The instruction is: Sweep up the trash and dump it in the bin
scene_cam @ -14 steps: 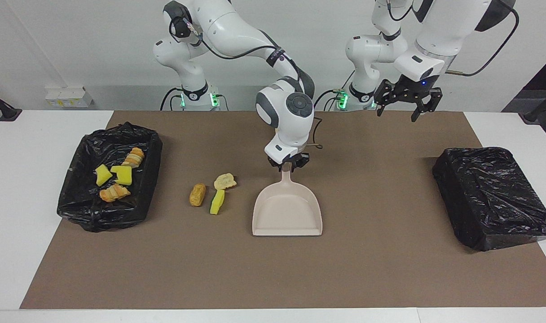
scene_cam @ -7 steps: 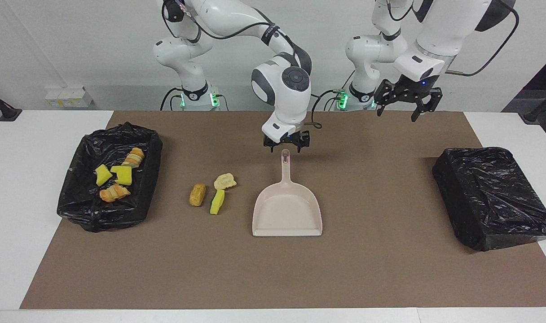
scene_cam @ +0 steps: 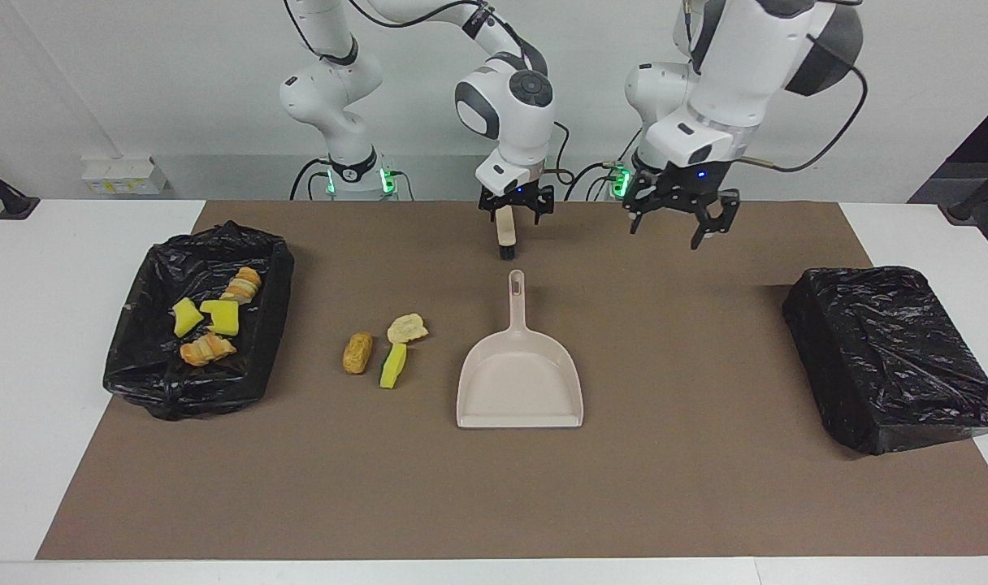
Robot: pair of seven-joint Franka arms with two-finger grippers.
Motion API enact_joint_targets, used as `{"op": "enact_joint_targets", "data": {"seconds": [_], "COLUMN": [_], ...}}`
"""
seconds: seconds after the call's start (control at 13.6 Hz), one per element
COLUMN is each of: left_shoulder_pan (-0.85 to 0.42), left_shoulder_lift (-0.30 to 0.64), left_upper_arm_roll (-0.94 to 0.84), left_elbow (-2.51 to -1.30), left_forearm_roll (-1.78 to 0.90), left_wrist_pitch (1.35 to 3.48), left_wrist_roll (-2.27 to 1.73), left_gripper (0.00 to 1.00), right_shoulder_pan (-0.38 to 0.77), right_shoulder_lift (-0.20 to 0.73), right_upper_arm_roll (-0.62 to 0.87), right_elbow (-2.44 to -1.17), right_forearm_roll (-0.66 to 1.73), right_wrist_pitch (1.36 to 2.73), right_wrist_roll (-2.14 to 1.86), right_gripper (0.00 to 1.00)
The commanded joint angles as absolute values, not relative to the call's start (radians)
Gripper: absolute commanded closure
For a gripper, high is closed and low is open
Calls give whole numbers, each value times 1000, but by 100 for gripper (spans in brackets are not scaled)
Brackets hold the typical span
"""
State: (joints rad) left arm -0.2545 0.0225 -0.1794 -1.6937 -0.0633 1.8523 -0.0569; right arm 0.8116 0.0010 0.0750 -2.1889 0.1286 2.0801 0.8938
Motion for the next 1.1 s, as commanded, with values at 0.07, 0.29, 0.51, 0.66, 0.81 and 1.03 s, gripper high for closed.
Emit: {"op": "enact_joint_targets", "data": {"seconds": [0.07, 0.29, 0.51, 0.66, 0.81, 1.03], "left_shoulder_pan": [-389, -483, -528, -531, -543, -546], "left_shoulder_lift": [127, 190, 238, 239, 259, 270], "left_upper_arm_roll": [-166, -166, -164, -166, -166, -164], "left_elbow": [-1756, -1885, -1950, -1957, -1963, -1960], "left_forearm_roll": [-66, -66, -66, -66, -66, -64], "left_wrist_pitch": [2004, 2196, 2302, 2307, 2328, 2393], "left_wrist_roll": [-225, -371, -454, -456, -454, -450], "left_gripper": [0, 0, 0, 0, 0, 24], "right_shoulder_pan": [883, 949, 974, 1000, 1000, 1000], "right_shoulder_lift": [-171, -251, -239, -206, -190, -187], "right_upper_arm_roll": [72, 72, 74, 74, 74, 74], "right_elbow": [-2409, -2509, -2526, -2533, -2533, -2533], "right_forearm_roll": [257, 319, 342, 342, 342, 342], "right_wrist_pitch": [2126, 2157, 2178, 2215, 2220, 2221], "right_wrist_roll": [923, 950, 980, 999, 999, 997], "right_gripper": [0, 0, 1, 10, 23, 57]}}
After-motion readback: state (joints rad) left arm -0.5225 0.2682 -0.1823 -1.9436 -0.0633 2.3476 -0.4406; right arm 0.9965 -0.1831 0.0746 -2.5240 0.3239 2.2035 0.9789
